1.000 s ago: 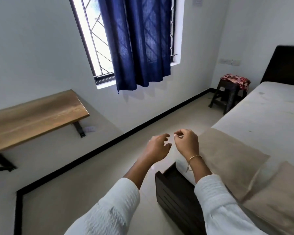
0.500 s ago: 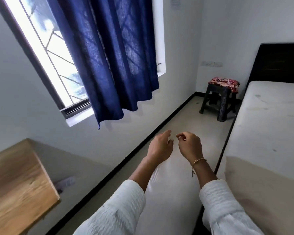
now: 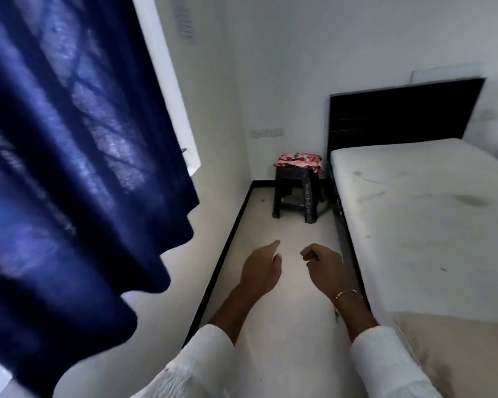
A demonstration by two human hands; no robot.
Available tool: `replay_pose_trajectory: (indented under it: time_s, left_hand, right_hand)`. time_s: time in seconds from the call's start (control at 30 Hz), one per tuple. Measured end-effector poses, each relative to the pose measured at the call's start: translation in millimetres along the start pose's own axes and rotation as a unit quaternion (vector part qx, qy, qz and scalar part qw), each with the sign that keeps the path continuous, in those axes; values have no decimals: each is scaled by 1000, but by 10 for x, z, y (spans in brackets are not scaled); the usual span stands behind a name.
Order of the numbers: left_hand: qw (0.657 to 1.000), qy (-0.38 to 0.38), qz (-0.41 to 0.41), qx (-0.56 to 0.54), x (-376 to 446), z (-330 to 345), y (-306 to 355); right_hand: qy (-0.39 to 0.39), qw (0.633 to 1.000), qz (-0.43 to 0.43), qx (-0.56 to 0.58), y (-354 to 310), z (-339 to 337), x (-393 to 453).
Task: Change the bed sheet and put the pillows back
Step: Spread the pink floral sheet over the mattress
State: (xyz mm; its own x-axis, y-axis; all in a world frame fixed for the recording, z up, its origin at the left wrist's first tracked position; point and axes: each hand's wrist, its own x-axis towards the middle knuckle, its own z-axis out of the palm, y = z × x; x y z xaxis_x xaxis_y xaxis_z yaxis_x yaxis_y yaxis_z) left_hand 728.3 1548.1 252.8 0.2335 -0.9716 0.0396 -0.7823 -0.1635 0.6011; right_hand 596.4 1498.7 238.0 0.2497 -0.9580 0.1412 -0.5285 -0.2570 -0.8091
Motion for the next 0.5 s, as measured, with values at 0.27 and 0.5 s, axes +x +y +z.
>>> replay_pose_trajectory:
  time_s: [0.27, 0.5]
  left_hand:
    - [998, -25, 50, -32, 1883, 217, -141]
    - [997, -64, 47, -23, 3883, 197, -273]
  right_hand:
    - [49, 998, 26, -14, 147, 409, 1674]
    - [48, 996, 52, -49, 324, 533, 3646]
